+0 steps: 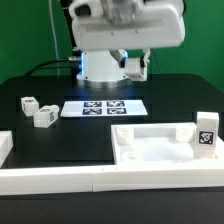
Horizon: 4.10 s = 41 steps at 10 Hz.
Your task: Assemble square table
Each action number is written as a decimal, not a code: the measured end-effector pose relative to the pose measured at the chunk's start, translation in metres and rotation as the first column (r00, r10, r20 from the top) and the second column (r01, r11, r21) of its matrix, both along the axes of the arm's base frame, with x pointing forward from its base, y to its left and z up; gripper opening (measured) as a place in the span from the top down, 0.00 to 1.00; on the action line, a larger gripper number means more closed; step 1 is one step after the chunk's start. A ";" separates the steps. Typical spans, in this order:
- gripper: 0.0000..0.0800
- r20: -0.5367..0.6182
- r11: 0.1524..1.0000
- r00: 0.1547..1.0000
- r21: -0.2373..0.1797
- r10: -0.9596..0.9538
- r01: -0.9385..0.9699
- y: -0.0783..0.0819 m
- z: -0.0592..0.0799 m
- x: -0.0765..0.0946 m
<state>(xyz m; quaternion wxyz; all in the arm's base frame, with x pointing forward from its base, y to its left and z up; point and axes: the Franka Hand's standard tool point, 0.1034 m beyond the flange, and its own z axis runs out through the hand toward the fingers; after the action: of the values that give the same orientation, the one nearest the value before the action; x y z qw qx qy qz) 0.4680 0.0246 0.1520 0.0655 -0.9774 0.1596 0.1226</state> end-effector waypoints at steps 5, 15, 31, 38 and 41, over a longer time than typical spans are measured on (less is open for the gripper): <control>0.64 0.309 0.995 0.951 -0.100 0.031 0.000 -0.006 0.019 0.023; 0.64 0.740 0.979 0.665 -0.192 0.096 0.073 0.008 0.022 0.096; 0.64 0.731 0.936 0.626 -0.351 0.273 0.001 -0.026 -0.020 0.145; 0.64 0.708 0.937 0.653 -0.349 0.268 -0.007 -0.014 -0.050 0.146; 0.64 0.713 0.937 0.649 -0.350 0.266 0.001 -0.015 -0.051 0.153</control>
Offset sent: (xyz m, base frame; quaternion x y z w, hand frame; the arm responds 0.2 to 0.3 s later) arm 0.0000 0.0000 0.0000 0.0000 0.1938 0.0000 0.9810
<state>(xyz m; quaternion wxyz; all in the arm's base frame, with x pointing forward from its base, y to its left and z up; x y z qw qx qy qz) 0.6210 0.0099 0.1011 -0.0429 -0.9462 0.0627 -0.3146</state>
